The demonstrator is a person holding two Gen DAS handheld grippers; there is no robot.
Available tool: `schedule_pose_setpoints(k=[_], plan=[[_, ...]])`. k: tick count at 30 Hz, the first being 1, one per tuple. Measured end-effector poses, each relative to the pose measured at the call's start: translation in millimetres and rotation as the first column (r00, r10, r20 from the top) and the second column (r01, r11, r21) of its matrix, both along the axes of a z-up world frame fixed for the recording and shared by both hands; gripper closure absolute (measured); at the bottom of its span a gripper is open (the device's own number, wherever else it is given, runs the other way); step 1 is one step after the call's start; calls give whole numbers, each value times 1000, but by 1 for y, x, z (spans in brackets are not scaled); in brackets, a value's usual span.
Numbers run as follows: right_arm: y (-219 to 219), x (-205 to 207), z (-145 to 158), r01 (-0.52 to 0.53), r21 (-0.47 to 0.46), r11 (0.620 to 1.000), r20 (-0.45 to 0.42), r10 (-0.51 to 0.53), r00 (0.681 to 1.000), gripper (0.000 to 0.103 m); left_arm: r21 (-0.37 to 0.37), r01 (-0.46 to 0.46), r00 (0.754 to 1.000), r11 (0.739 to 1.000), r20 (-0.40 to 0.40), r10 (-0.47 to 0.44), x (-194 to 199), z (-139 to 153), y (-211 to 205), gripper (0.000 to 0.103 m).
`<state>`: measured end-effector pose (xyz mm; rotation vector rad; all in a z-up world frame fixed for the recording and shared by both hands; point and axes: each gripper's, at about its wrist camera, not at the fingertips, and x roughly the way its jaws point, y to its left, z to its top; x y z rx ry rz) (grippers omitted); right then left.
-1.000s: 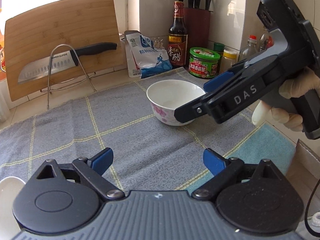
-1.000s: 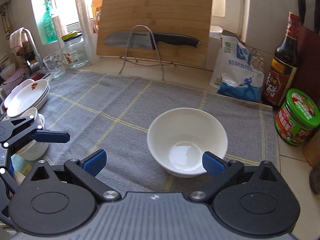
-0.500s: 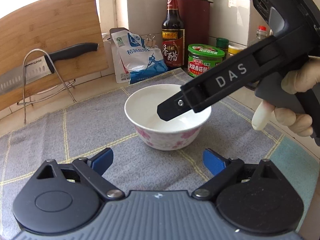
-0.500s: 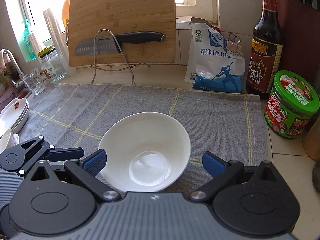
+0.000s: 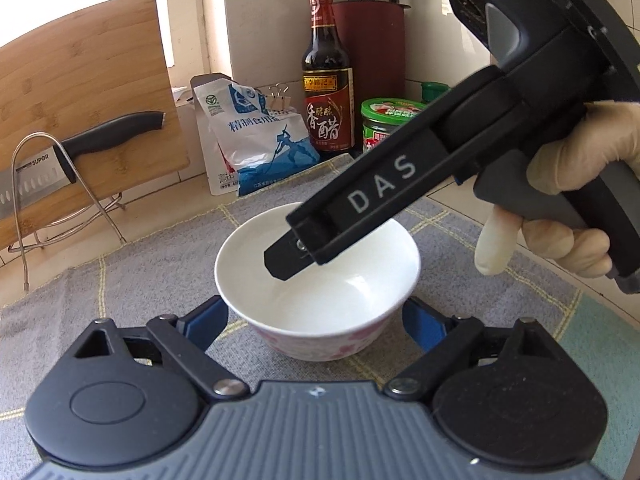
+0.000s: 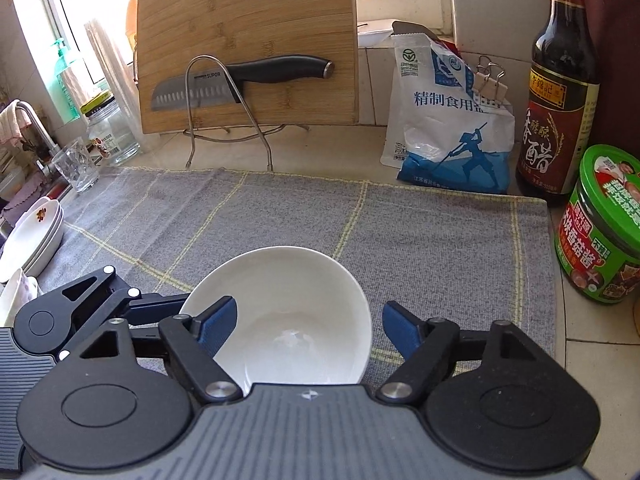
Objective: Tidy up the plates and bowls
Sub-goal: 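Grasp the rim of the flower-pattern bowl with the right gripper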
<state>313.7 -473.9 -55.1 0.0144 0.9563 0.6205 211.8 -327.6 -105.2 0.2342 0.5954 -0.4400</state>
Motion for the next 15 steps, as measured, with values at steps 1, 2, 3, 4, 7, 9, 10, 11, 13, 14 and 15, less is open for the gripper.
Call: schedule_pose_setpoints(k=[1,2,3,4,7,9,10,11,13,14,15], plan=[[1,0,0,-4,-2,1000,0,4,1000,24,-1,0,1000,1000,0,0,1,0,0,11],[1,1,-1,-9,-3,1000,-1,9,1000,27,-4,2,1000,1000,-1,-2,1,0,-1,11],[2,1,-1,-13,-2,1000,-2,13,1000,28,-4,3,1000,1000,-1,-3,1,-1,-1,11],[2,1,-1,-17,1,1000,-4,17,1000,30,-5,4,1000,1000,0,-4,0,-1,-1,11],[2,1,-2,-26,5,1000,-10,26,1000,32,-6,7,1000,1000,0,-7,1,-2,0,11],[3,1,-2,-28,3,1000,-10,28,1000,32,-7,8,1000,1000,0,-8,0,-2,0,11],[3,2,-2,-27,4,1000,-12,27,1000,32,-6,9,1000,1000,1,-9,0,-2,0,11],[3,2,-2,-26,5,1000,-13,26,1000,32,-4,9,1000,1000,1,-9,0,-2,0,11],[3,2,-2,-26,3,1000,-14,26,1000,32,-6,10,1000,1000,-1,-10,0,-2,0,11],[4,2,-2,-26,0,1000,-13,26,1000,32,-8,11,1000,1000,-3,-11,1,-2,1,11],[4,2,-2,-26,-2,1000,-12,26,1000,33,-9,12,1000,1000,-5,-12,1,-2,1,11]])
